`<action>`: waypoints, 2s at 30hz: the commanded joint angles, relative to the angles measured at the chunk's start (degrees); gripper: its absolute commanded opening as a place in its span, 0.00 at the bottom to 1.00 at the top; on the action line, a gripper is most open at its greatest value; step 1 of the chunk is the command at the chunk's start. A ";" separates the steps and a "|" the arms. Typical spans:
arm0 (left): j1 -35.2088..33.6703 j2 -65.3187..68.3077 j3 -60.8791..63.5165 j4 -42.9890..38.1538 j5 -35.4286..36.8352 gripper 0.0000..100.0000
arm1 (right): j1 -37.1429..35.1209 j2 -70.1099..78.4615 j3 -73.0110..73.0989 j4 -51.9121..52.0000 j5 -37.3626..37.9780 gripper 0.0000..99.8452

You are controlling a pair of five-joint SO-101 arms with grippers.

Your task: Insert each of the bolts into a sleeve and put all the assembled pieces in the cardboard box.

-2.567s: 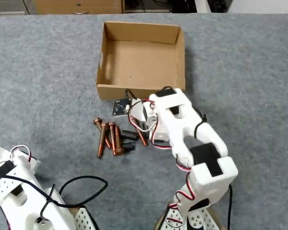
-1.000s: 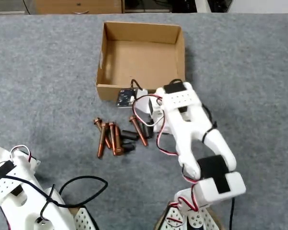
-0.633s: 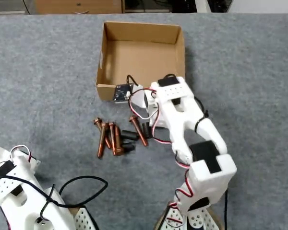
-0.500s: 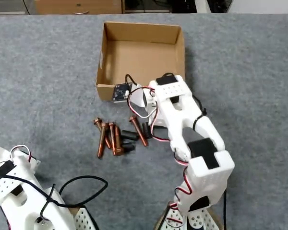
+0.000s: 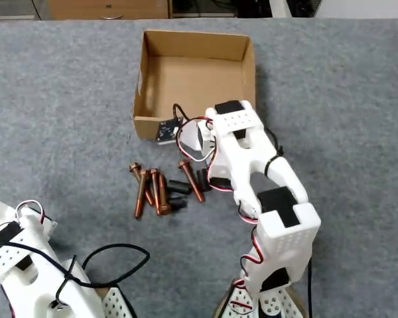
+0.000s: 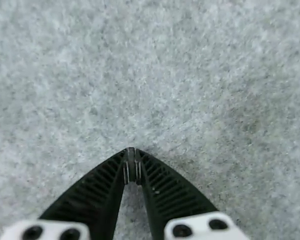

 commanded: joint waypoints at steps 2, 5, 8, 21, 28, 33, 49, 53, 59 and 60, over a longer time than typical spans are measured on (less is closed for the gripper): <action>0.79 -0.92 -0.18 -0.62 0.53 0.02 | 1.98 1.80 0.31 1.05 0.53 0.07; 0.79 -0.92 -0.18 -0.62 0.53 0.02 | 2.95 2.42 0.31 1.32 0.53 0.07; 0.79 -0.92 -0.18 -0.62 0.53 0.02 | 3.21 2.07 1.10 2.55 0.53 0.07; 0.79 -0.92 -0.18 -0.62 0.53 0.02 | 3.30 2.15 1.19 4.13 0.53 0.07; 0.79 -0.92 -0.18 -0.62 0.53 0.02 | 3.30 2.07 0.92 5.80 0.44 0.10; 0.79 -0.92 -0.18 -0.62 0.53 0.02 | 3.82 2.07 0.92 5.89 0.44 0.14; 0.79 -0.92 -0.18 -0.62 0.44 0.02 | 3.82 2.07 6.02 -1.14 0.00 0.06; 0.79 -0.92 -0.18 -0.62 0.35 0.02 | 3.82 2.07 6.11 -1.23 -4.75 0.01; 0.79 -0.92 -0.18 -0.62 0.26 0.02 | 4.00 1.98 6.02 -3.16 -5.71 0.00; 0.79 -0.92 -0.18 -0.62 0.26 0.02 | 4.00 1.80 5.85 -3.08 -5.71 0.00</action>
